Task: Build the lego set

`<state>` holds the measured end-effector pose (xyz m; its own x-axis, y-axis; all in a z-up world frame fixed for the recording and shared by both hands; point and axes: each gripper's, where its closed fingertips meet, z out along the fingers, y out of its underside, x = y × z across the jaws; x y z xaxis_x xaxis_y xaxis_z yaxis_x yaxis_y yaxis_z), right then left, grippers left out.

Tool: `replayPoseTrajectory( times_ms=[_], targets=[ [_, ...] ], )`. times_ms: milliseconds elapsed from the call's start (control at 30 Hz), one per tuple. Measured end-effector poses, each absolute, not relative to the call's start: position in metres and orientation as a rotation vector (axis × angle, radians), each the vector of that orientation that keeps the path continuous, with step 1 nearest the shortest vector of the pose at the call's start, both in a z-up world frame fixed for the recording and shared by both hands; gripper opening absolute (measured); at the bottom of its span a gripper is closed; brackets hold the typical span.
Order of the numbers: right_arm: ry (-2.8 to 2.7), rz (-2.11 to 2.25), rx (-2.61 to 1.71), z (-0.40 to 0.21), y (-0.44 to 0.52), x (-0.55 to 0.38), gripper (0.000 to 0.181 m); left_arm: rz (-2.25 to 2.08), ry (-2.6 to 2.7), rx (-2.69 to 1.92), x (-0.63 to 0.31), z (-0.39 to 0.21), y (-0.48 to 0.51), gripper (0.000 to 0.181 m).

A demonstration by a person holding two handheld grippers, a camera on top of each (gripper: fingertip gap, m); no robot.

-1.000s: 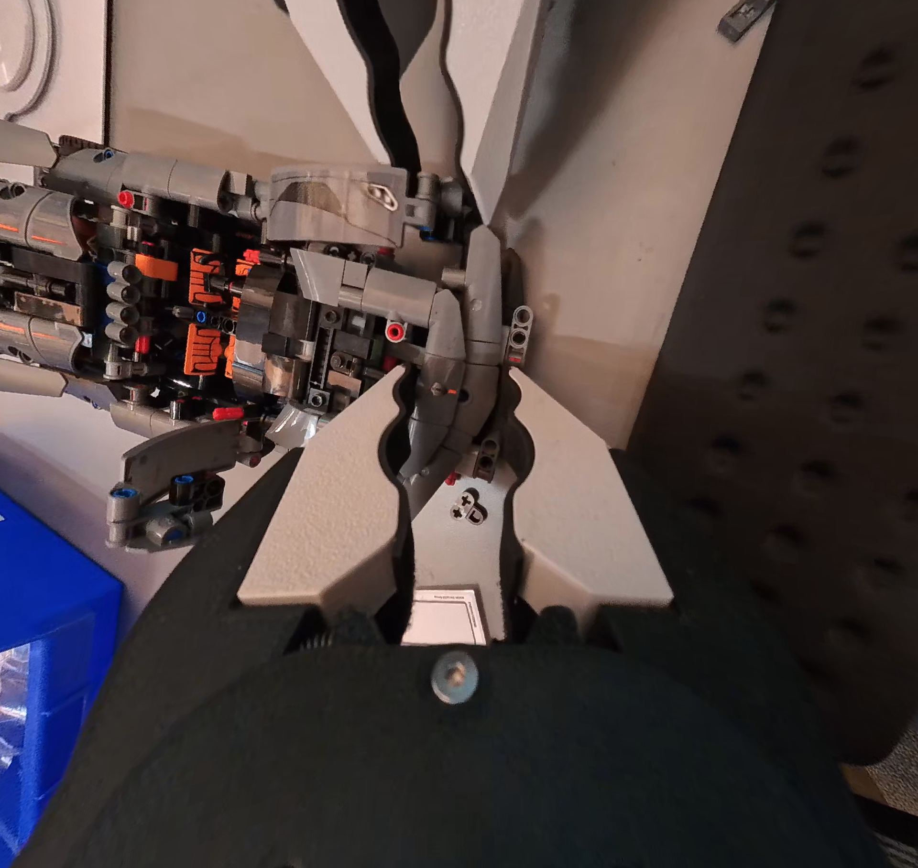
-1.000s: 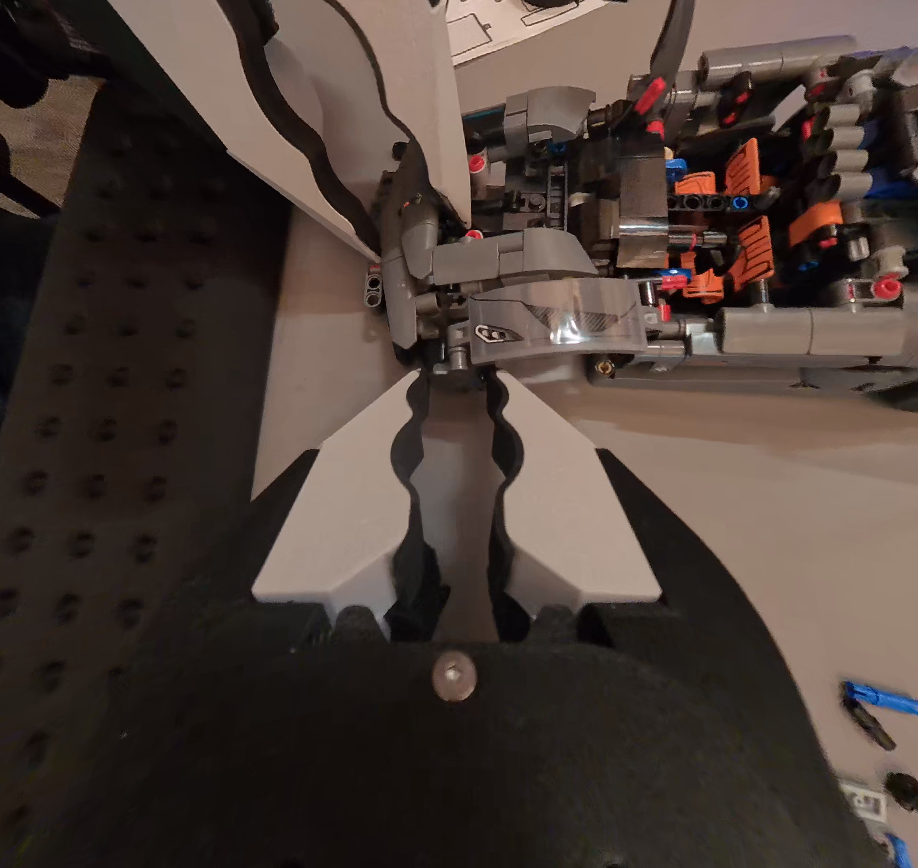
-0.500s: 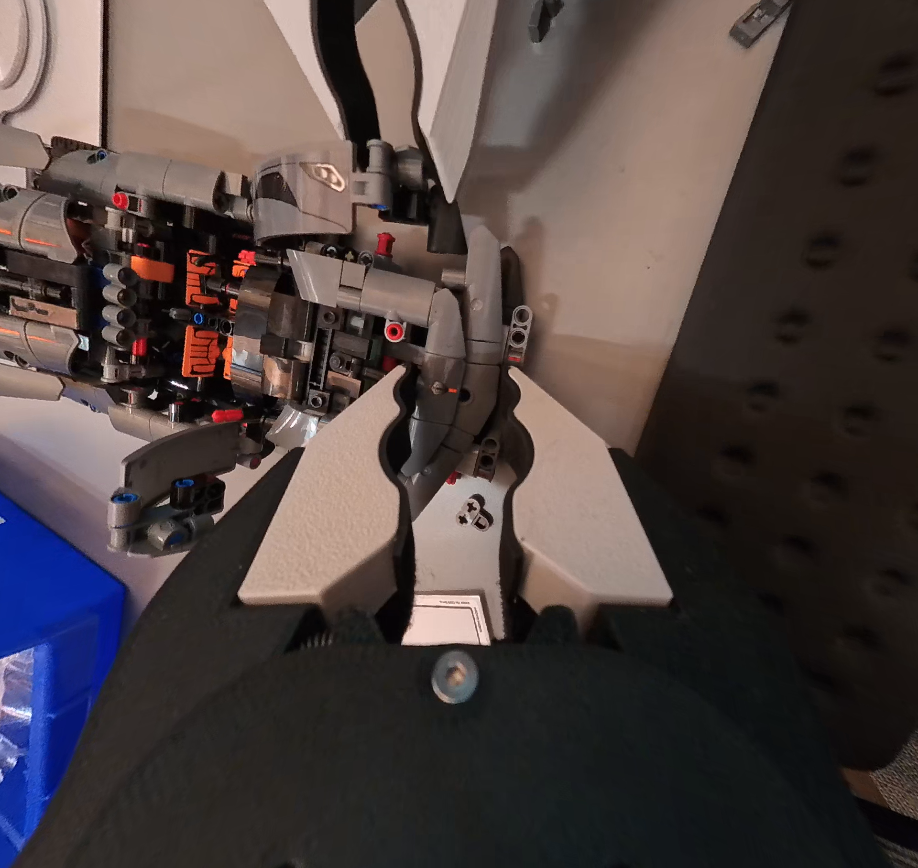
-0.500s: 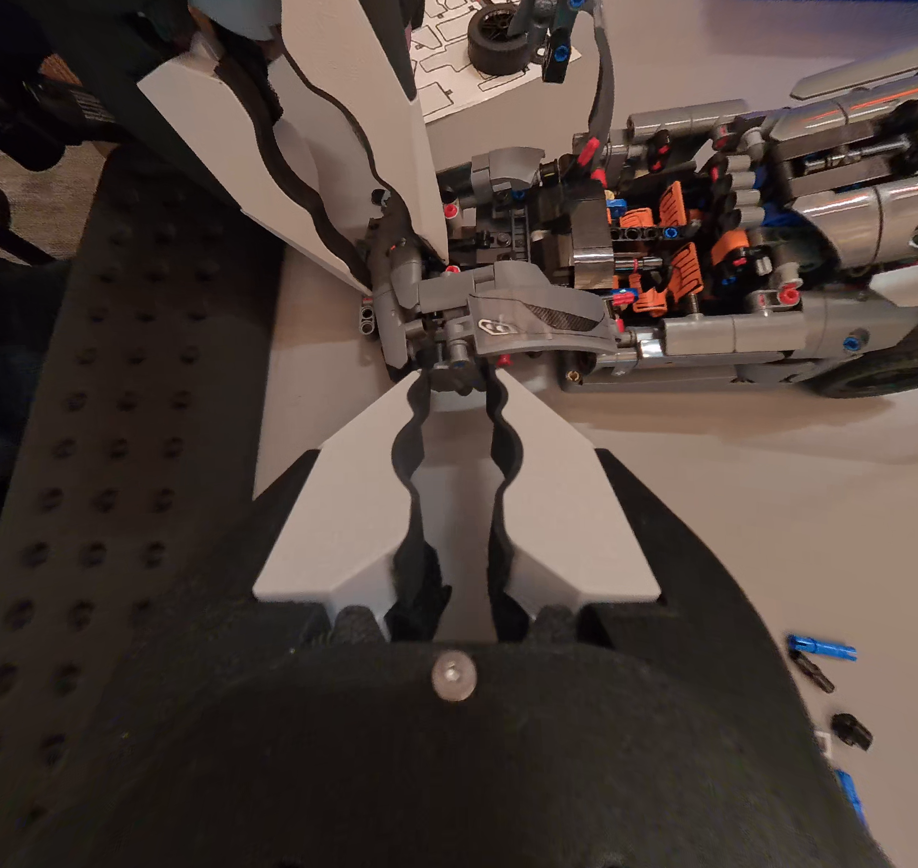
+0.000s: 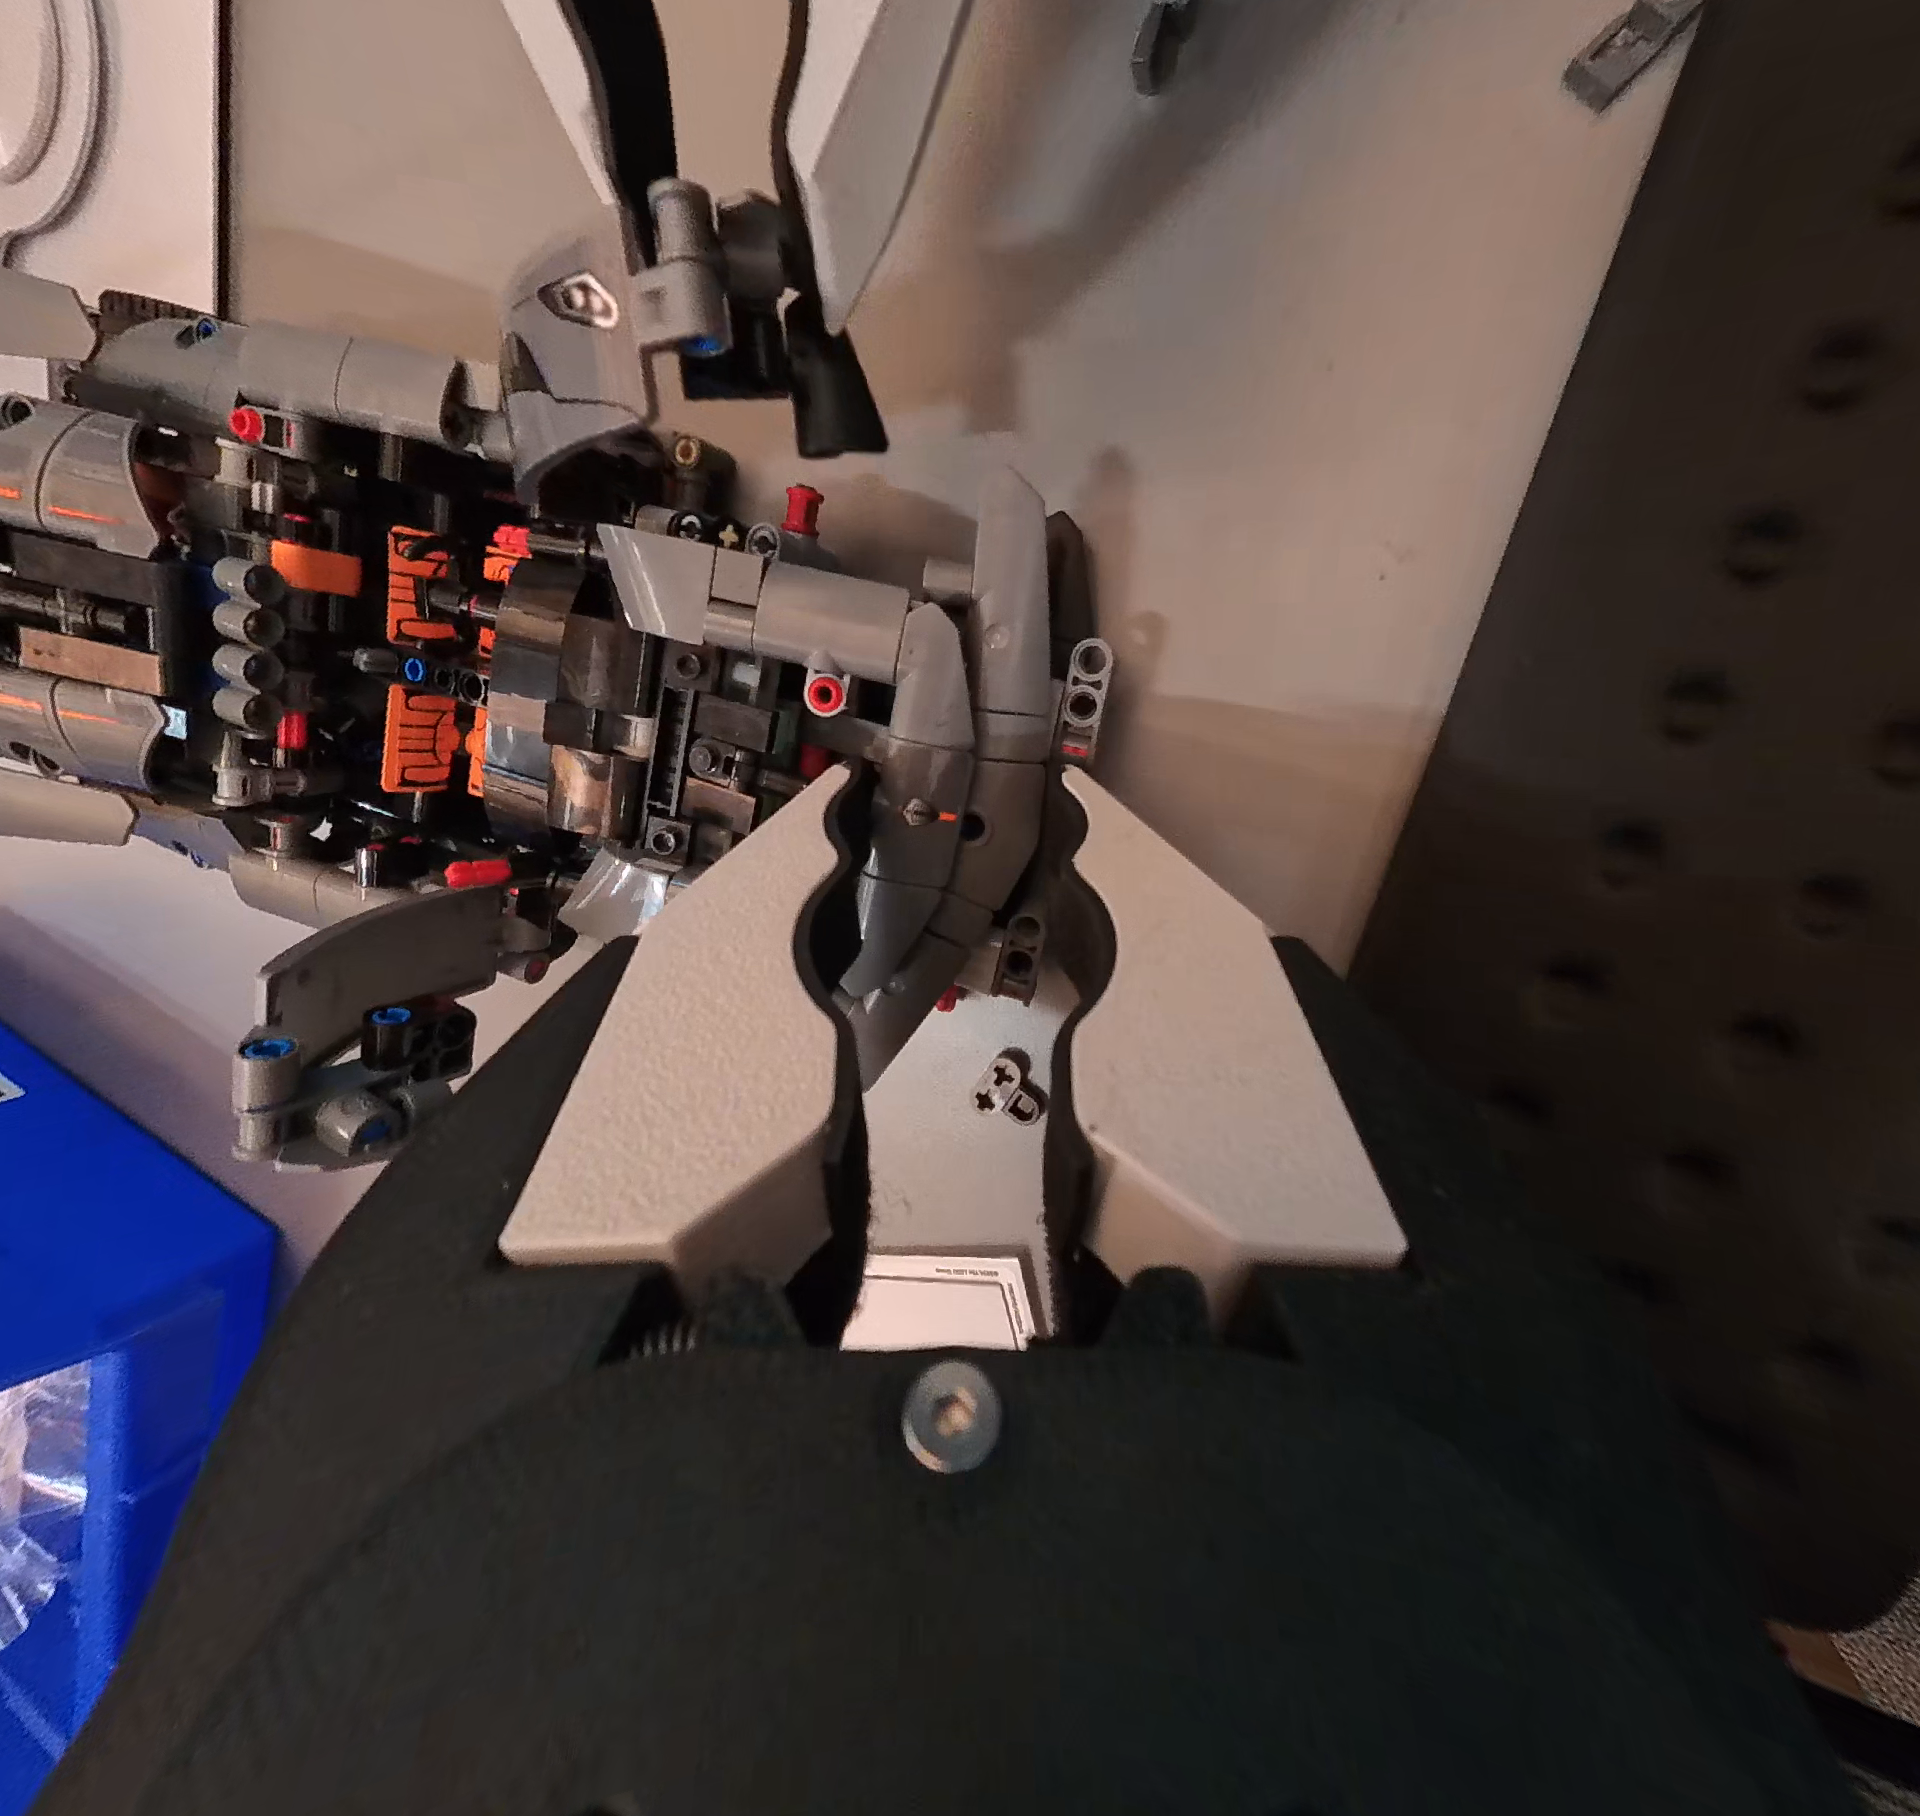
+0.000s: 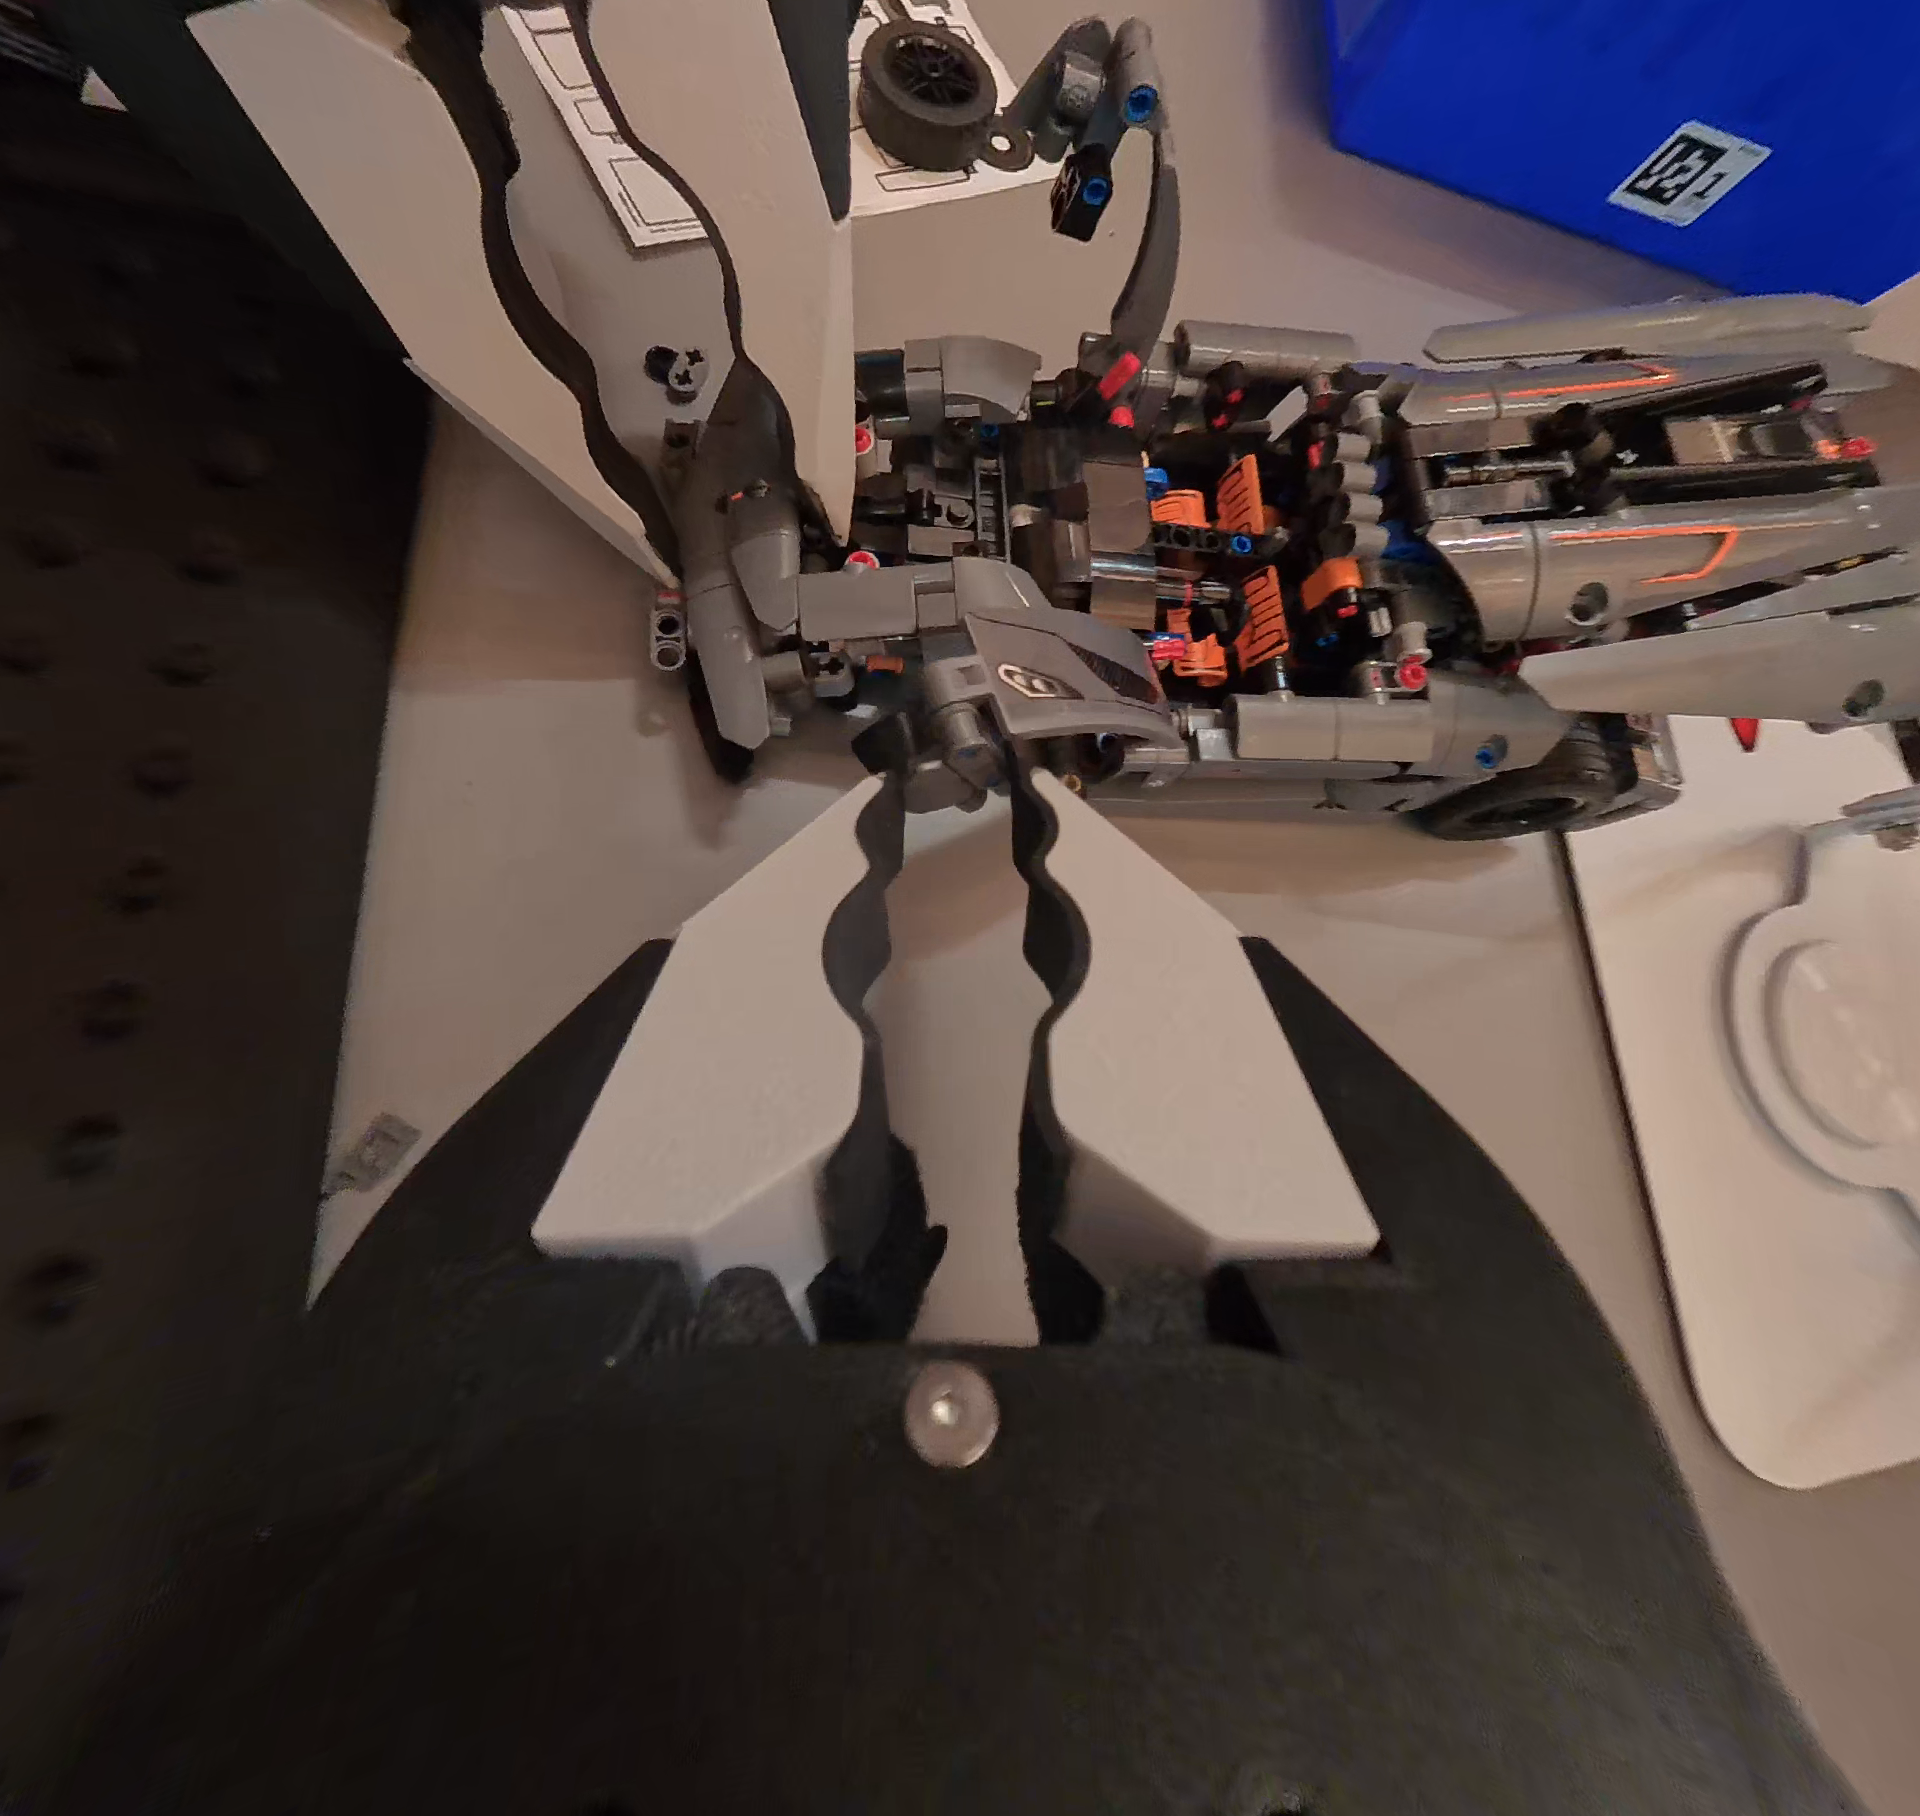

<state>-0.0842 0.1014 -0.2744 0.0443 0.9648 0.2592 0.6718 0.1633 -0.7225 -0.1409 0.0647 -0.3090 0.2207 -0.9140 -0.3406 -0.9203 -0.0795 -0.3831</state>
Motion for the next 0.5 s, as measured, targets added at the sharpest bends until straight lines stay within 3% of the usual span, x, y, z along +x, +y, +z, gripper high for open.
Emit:
replayPoseTrajectory(
  times_ms=[500],
  targets=[
    [-1.522, 0.670, -1.626, -0.257, 0.111, -0.085, 0.011, -0.005, 1.754, -2.047, -0.140, -0.308, 0.061, 0.029]
  ],
)
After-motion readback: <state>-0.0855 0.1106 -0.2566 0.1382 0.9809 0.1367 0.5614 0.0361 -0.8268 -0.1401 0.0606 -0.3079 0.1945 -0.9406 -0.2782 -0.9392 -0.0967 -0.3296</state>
